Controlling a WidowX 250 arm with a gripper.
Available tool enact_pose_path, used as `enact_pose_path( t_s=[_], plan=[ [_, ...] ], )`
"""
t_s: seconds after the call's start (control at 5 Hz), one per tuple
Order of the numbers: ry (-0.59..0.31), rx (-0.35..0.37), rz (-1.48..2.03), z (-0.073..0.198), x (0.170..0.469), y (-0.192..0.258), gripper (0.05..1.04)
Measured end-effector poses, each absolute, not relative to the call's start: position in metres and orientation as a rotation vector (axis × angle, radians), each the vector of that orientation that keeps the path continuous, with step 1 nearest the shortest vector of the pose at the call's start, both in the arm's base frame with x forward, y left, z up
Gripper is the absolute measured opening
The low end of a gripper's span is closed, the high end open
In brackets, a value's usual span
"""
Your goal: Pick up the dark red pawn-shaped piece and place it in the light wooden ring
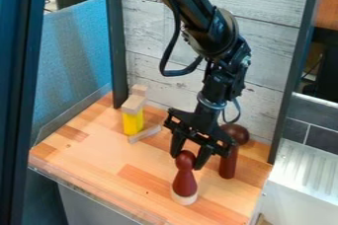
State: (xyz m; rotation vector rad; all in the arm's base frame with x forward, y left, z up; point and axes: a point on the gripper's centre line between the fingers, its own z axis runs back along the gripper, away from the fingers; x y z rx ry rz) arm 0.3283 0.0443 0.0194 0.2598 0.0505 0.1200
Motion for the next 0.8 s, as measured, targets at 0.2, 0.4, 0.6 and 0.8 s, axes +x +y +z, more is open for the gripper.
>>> enact_pose_path(
  t_s=[0.2,0.4,0.6,0.8],
  plan=[
    [0.049,0.258,0.125,0.0214,0.3323,0.0441,0.904],
    [0.063,0.256,0.141,0.0222,0.3314,0.0461,1.007],
    [0.063,0.255,0.147,0.0218,0.3311,0.0465,1.001],
    [0.069,0.239,0.138,0.0236,0.3296,0.0451,1.001]
  ],
)
